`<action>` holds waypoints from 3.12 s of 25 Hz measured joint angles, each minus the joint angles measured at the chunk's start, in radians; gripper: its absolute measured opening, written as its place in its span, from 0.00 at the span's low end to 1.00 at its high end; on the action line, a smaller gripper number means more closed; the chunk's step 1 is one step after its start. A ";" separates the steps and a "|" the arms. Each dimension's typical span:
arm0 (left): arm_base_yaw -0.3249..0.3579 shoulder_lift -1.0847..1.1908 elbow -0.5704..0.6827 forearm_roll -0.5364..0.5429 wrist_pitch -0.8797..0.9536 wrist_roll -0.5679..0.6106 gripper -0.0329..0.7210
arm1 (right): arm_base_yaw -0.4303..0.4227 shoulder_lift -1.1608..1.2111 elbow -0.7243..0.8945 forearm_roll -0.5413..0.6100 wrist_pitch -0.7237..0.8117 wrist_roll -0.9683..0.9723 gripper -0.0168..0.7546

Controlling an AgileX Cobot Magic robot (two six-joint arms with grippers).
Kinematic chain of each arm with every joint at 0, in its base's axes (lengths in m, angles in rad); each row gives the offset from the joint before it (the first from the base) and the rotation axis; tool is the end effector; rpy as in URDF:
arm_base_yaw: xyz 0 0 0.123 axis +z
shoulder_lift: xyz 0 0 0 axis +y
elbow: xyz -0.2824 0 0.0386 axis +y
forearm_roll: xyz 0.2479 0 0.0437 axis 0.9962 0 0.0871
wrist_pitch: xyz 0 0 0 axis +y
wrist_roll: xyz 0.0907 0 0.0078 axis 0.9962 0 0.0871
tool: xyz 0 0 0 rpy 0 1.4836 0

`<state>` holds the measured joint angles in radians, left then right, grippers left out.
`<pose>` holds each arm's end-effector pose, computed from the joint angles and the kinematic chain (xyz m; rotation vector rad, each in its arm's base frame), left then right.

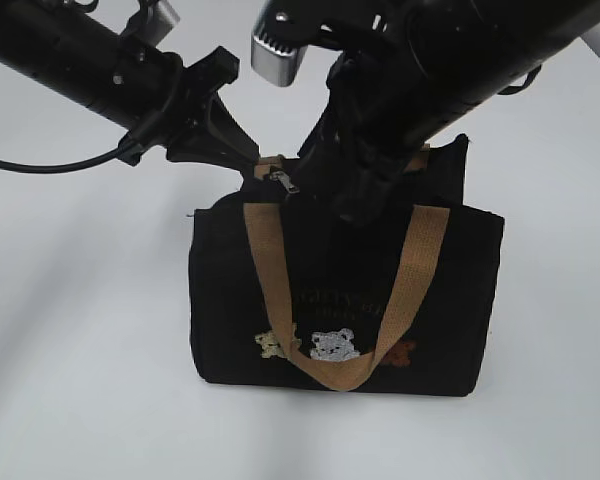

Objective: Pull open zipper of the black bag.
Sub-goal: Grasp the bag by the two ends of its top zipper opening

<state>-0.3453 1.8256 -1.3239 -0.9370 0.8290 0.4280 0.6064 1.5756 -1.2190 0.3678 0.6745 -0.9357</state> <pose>0.3459 -0.1820 0.2445 0.2953 2.5940 -1.0618 0.2692 0.2116 0.2895 -1.5203 1.9434 0.2647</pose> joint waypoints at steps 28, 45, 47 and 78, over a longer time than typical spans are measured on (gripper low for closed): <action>0.000 0.000 0.000 0.001 0.004 0.000 0.08 | 0.000 0.050 0.000 0.024 -0.009 -0.021 0.27; 0.000 0.000 0.000 0.001 0.005 0.000 0.08 | 0.000 0.050 0.000 -0.049 0.006 0.024 0.14; 0.000 0.000 0.000 0.001 0.005 0.000 0.08 | 0.000 0.050 0.000 -0.049 0.013 0.024 0.04; 0.000 0.000 0.000 0.001 0.016 0.000 0.08 | 0.000 0.025 0.000 -0.032 0.003 0.021 0.27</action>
<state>-0.3453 1.8256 -1.3239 -0.9360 0.8445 0.4280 0.6064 1.6008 -1.2190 0.3360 0.6772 -0.9143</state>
